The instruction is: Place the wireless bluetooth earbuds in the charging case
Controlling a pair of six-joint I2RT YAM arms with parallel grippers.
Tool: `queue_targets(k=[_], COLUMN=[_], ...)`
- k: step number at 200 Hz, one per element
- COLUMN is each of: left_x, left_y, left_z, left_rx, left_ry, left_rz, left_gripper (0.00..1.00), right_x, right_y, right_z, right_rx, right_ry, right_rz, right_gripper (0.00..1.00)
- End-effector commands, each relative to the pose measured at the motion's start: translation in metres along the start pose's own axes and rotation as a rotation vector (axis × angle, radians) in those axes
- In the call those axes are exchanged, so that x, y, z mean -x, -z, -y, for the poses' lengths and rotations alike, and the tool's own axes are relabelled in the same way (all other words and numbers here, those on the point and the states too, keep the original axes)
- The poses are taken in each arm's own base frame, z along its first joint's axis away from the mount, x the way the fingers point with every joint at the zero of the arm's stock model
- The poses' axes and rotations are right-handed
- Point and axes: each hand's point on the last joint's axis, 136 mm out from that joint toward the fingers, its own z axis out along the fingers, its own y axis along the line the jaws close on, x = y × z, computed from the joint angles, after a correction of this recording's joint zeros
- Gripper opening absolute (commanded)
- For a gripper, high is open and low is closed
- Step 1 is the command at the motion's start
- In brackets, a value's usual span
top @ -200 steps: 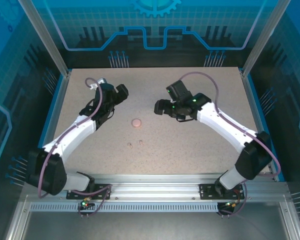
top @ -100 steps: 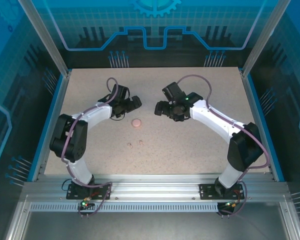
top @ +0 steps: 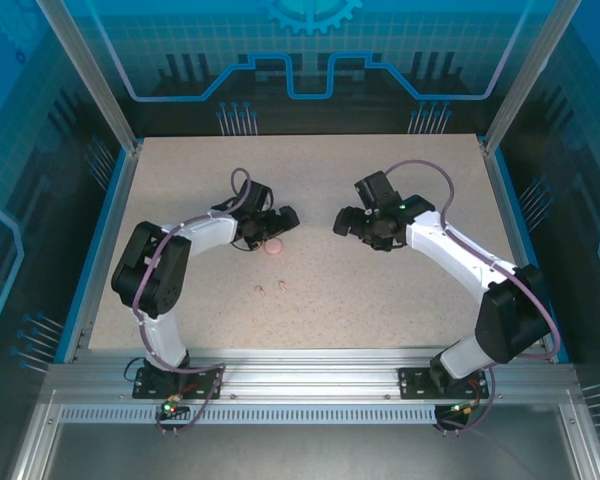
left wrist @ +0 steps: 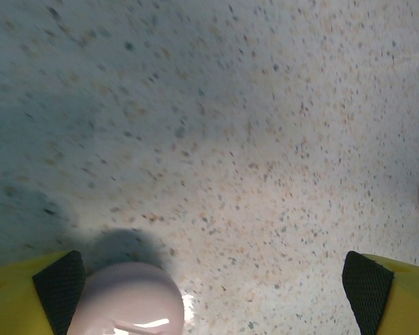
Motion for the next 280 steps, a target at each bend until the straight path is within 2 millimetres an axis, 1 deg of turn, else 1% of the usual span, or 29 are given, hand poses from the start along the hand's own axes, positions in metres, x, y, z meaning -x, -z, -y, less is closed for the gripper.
queue_targets(k=[1,34,52,66,80,95,105,132,147,171,189,214,226,240,258,280], left_x=[-0.018,-0.036,-0.046,-0.052,-0.054,-0.052,-0.047,-0.027,-0.017,-0.001,0.013,0.034,0.043,0.054,0.062,0.066], left_y=[-0.009,-0.010,-0.009,-0.007,-0.004,0.003,0.009,0.038,0.051,0.073,0.087,0.104,0.111,0.120,0.126,0.128], left_z=[0.000,0.002,0.010,0.019,0.027,0.035,0.036,0.040,0.039,0.036,0.021,-0.002,-0.011,-0.022,-0.030,-0.040], left_rx=[0.001,-0.007,-0.025,-0.043,-0.059,-0.080,-0.070,-0.033,0.007,0.066,0.101,0.047,0.022,0.036,0.063,0.106], left_ry=[0.022,0.061,0.076,0.078,0.082,0.091,0.090,0.055,0.043,0.010,0.064,0.207,0.230,0.244,0.238,0.247], left_rz=[-0.032,-0.035,-0.031,-0.025,-0.019,-0.012,0.011,0.087,0.117,0.180,0.245,0.309,0.320,0.328,0.322,0.304], left_gripper=[0.99,0.99,0.99,0.99,0.99,0.99,0.99,0.99,0.99,0.99,0.99,0.99,0.99,0.99,0.99,0.99], right_x=[0.002,0.006,0.007,0.008,0.007,0.007,0.006,0.002,-0.003,-0.016,-0.025,-0.034,-0.038,-0.042,-0.050,-0.059], right_y=[0.006,0.010,0.012,0.011,0.011,0.012,0.011,0.009,0.006,-0.004,-0.013,-0.023,-0.031,-0.040,-0.054,-0.072], right_z=[0.004,0.008,0.010,0.012,0.013,0.013,0.015,0.013,0.012,0.005,-0.006,-0.030,-0.042,-0.054,-0.065,-0.080], right_rx=[0.024,0.032,0.033,0.031,0.027,0.027,0.023,0.013,-0.004,-0.051,-0.091,-0.126,-0.148,-0.180,-0.227,-0.262], right_ry=[-0.004,-0.009,-0.013,-0.013,-0.016,-0.017,-0.020,-0.016,-0.016,-0.022,-0.015,0.037,0.066,0.090,0.115,0.146], right_rz=[0.006,0.013,0.015,0.014,0.012,0.010,0.008,-0.002,-0.010,-0.038,-0.059,-0.076,-0.084,-0.096,-0.121,-0.151], right_gripper=[0.87,0.87,0.87,0.87,0.87,0.87,0.87,0.86,0.86,0.85,0.85,0.85,0.85,0.85,0.85,0.85])
